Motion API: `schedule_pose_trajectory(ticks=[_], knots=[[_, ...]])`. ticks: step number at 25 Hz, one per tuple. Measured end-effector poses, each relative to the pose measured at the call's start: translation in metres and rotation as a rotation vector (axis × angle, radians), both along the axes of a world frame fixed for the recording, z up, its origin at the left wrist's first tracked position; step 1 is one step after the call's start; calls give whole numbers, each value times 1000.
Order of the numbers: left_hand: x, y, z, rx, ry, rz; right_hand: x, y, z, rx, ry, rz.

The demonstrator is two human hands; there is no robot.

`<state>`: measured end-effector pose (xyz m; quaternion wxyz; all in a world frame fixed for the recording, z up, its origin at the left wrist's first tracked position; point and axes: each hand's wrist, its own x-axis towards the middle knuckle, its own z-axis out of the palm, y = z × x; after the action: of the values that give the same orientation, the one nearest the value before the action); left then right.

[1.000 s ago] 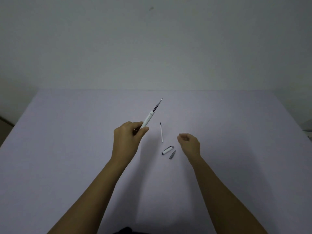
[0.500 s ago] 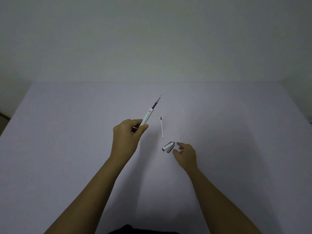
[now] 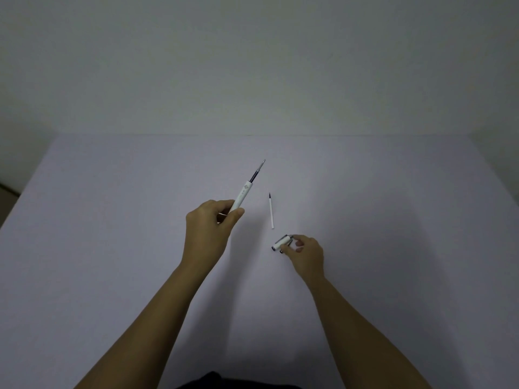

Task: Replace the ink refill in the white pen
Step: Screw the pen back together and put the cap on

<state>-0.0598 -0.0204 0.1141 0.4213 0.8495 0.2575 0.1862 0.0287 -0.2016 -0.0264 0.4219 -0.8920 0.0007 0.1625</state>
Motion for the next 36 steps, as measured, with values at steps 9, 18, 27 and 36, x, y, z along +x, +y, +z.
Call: schedule_pose_trajectory(ticks=[9,18,27,36], knots=[[-2,-4,0,-14,-4,-11,0,-6,-1,34,38,-112],[-12,-5,5,52,-21,-101,28,0,81,759,-37,-397],[-15,-10,12,159,-7,-176,25,15,153,1080,-64,-230],[-19,-7,20,194,-11,-182,16,22,162,1001,-98,-119]])
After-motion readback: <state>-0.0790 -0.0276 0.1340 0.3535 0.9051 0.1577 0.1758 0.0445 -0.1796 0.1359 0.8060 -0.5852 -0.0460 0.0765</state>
